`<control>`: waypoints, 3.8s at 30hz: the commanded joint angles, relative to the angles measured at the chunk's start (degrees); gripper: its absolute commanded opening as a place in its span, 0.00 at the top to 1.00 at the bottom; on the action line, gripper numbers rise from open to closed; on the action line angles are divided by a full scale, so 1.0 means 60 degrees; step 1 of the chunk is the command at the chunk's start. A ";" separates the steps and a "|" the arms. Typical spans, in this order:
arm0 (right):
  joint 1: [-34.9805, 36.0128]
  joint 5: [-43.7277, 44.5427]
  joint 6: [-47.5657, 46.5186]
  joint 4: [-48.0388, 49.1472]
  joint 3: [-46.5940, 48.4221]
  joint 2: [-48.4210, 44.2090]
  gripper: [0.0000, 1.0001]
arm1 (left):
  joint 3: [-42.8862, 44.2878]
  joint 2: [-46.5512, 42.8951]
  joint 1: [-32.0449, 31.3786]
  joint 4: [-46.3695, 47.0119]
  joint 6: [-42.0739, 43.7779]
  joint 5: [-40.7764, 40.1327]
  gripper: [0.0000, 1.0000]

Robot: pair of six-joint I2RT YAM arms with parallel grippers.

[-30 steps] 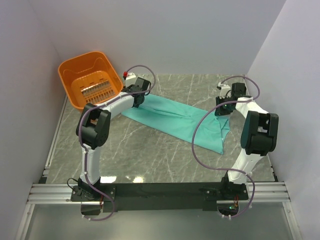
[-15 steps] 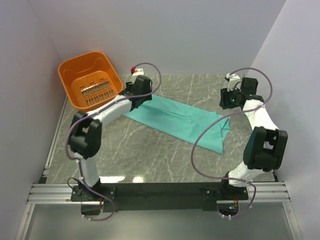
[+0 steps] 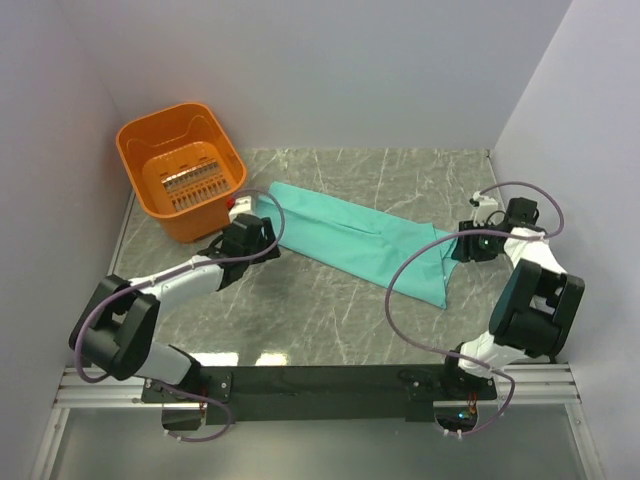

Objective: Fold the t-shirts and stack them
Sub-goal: Fold the tshirt

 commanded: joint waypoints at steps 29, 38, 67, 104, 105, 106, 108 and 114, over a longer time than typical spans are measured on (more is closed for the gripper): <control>-0.0078 -0.0266 0.1544 0.0855 0.0841 0.1313 0.47 | 0.2203 0.3424 0.1675 -0.0092 -0.2285 -0.0357 0.58; -0.0180 0.0012 0.0767 0.0795 0.0255 0.0595 0.47 | 0.1120 0.2315 0.1616 0.0274 -0.2007 0.0126 0.99; 0.0771 -0.1306 0.1470 -0.0375 0.3710 0.2776 0.44 | -0.3130 -0.6108 -0.1240 -0.2595 -0.4250 -0.0061 0.27; 0.1475 0.0129 0.3521 -0.0625 0.7491 0.5971 0.95 | -0.2675 -0.5438 0.0606 -0.1338 -0.1626 0.0302 0.15; 0.1475 0.0187 0.3536 -0.0654 0.7549 0.5927 0.95 | -0.2675 -0.5438 0.0620 -0.1367 -0.1641 0.0302 0.15; 0.1475 0.0260 0.3507 -0.0669 0.7535 0.5869 0.92 | -0.2660 -0.5423 0.0620 -0.1381 -0.1641 0.0302 0.15; 0.1475 0.0348 0.3477 -0.0596 0.7317 0.5518 0.83 | -0.2660 -0.5452 0.0635 -0.1396 -0.1626 0.0258 0.15; 0.1461 0.0568 0.3433 -0.0259 0.6232 0.4828 0.61 | -0.2807 -0.5438 0.0664 -0.1177 -0.1714 0.0360 0.15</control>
